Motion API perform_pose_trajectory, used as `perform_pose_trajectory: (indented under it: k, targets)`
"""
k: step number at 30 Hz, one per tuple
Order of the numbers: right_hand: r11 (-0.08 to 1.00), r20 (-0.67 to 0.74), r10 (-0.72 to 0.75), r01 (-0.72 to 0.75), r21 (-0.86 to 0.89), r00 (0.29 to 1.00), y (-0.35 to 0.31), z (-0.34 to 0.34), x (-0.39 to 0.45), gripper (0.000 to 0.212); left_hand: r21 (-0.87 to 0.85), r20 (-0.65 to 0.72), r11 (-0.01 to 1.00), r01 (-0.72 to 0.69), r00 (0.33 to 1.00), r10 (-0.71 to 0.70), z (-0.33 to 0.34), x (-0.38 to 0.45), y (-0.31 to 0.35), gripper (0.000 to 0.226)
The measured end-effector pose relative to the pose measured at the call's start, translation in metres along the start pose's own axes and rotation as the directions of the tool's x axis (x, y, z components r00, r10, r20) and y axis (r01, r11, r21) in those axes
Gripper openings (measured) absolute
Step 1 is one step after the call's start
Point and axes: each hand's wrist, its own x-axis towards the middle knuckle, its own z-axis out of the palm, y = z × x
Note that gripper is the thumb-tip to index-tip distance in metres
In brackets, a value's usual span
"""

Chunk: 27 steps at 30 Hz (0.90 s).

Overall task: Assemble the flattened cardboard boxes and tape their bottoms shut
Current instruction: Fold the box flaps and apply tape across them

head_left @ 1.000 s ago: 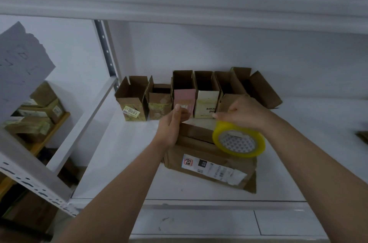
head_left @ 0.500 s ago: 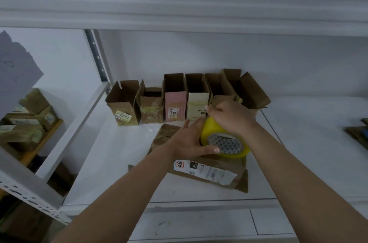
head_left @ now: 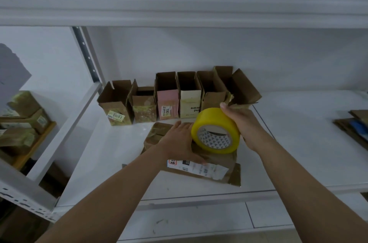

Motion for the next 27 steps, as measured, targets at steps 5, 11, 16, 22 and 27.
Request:
perform_pose_trajectory:
  k: [5,11,16,22,27]
  targets:
    - [0.959,-0.049,-0.015,0.001,-0.283,0.999,-0.022,-0.030,-0.007,0.043,0.059,0.020,0.998,0.000,1.000,-0.001,0.001,0.001,0.000,0.112]
    - [0.420,-0.129,0.162,-0.187,-0.888,0.978,-0.019,-0.075,-0.007,0.063,0.084,0.041,0.996,-0.009,0.999,0.006,0.001,0.004,0.001,0.106]
    - [0.390,-0.156,0.228,-0.237,-0.890,0.961,0.024,-0.075,-0.002,0.074,0.095,0.047,0.995,-0.008,0.999,0.004,0.002,0.005,0.001,0.106]
    - [0.710,-0.109,0.304,-0.301,-0.637,0.947,0.088,-0.063,0.000,0.071,0.124,0.095,0.992,-0.004,0.995,-0.008,-0.001,0.003,0.006,0.109]
    - [0.769,-0.127,0.276,-0.298,-0.565,0.953,0.096,-0.060,0.000,0.075,0.311,0.054,0.939,-0.148,0.989,0.137,0.001,-0.007,0.018,0.090]
